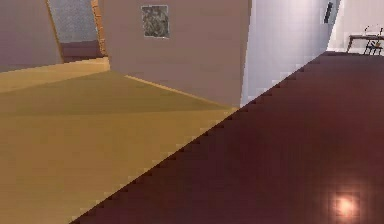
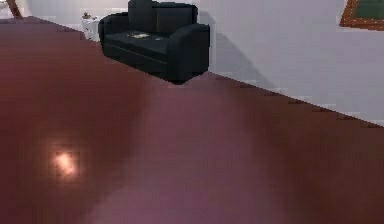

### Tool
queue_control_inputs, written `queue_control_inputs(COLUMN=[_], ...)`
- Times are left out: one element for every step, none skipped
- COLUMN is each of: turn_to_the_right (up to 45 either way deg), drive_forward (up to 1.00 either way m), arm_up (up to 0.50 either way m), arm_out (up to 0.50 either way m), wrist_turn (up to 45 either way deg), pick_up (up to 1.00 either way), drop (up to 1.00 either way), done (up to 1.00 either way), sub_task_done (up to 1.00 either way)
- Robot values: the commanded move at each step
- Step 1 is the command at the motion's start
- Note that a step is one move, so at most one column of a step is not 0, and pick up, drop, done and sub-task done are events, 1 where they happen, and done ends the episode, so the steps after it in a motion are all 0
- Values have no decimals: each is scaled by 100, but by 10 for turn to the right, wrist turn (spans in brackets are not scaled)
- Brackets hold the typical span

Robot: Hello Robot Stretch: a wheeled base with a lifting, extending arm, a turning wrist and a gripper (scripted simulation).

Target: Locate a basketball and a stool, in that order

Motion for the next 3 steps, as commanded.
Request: queue_control_inputs(turn_to_the_right=[-420,0,0], drive_forward=[0,100,100], arm_up=[0,0,0], arm_out=[0,0,0], wrist_turn=[0,0,0], pick_up=[0,0,0], drop=[0,0,0], done=[0,0,0], sub_task_done=[0,0,0])
